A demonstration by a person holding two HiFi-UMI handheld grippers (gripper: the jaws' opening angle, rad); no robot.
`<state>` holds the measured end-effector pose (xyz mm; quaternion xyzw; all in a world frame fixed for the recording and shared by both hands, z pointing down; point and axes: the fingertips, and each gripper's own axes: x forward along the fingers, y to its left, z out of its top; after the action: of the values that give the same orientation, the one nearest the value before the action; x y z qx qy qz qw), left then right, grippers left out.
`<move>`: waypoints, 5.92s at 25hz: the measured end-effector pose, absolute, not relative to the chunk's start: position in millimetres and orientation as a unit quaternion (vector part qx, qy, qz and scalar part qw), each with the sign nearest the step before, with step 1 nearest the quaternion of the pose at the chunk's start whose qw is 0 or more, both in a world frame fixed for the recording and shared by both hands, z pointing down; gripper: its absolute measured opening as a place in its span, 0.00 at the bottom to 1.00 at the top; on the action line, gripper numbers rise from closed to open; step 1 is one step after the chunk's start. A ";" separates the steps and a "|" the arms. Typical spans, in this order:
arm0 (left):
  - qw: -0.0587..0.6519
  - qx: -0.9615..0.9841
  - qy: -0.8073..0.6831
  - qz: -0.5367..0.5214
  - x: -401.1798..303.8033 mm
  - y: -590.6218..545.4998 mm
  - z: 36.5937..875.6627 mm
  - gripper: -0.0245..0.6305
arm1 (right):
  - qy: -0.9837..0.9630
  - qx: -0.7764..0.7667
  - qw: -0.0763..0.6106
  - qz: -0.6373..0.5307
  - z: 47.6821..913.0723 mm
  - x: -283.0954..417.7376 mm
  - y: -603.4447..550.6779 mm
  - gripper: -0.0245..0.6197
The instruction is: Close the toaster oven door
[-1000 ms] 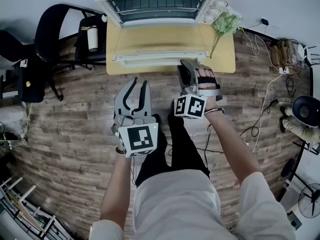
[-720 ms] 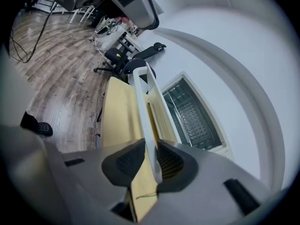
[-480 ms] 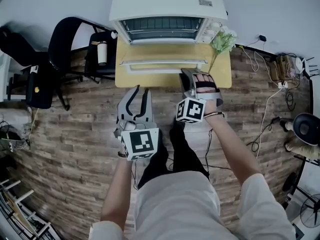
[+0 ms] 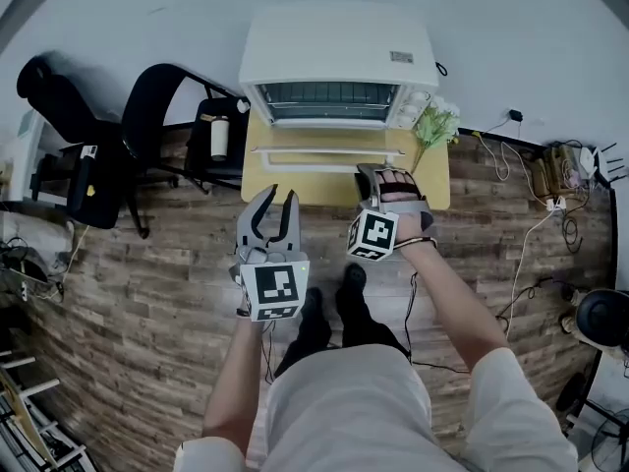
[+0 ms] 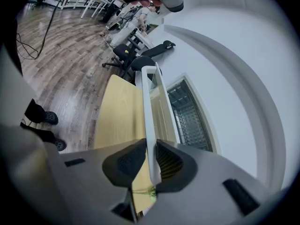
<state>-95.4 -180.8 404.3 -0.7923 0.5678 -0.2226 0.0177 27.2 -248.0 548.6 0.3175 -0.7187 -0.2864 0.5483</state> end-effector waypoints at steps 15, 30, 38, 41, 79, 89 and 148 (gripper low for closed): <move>0.006 -0.764 0.618 -0.186 -89.8 -198.1 378.0 0.17 | -0.735 0.299 0.530 -0.299 511.4 30.2 -286.9 0.15; 0.014 -0.763 0.621 -0.180 -76.9 -221.4 361.6 0.17 | -0.735 0.294 0.532 -0.301 489.2 31.5 -327.9 0.17; 0.016 -0.773 0.610 -0.176 -79.0 -236.7 359.8 0.17 | -0.731 0.299 0.538 -0.294 482.3 32.6 -340.2 0.17; 0.016 -0.776 0.606 -0.173 -80.6 -242.7 358.4 0.17 | -0.729 0.302 0.540 -0.293 479.7 32.7 -345.8 0.17; 0.012 -0.786 0.594 -0.171 -81.7 -278.8 359.5 0.17 | -0.735 0.285 0.548 -0.281 474.0 33.6 -378.3 0.19; 0.020 -0.780 0.601 -0.171 -81.1 -266.8 353.6 0.17 | -0.736 0.304 0.527 -0.297 476.7 34.0 -375.0 0.20; -0.030 -0.853 0.510 -0.112 -116.5 -43.6 342.3 0.17 | -0.862 0.458 0.218 0.026 358.7 -8.2 -57.1 0.18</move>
<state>-116.5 -43.6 342.3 -0.8525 0.5097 -0.1117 -0.0298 -8.2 -57.1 358.7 0.4579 -0.8615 0.0264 0.2177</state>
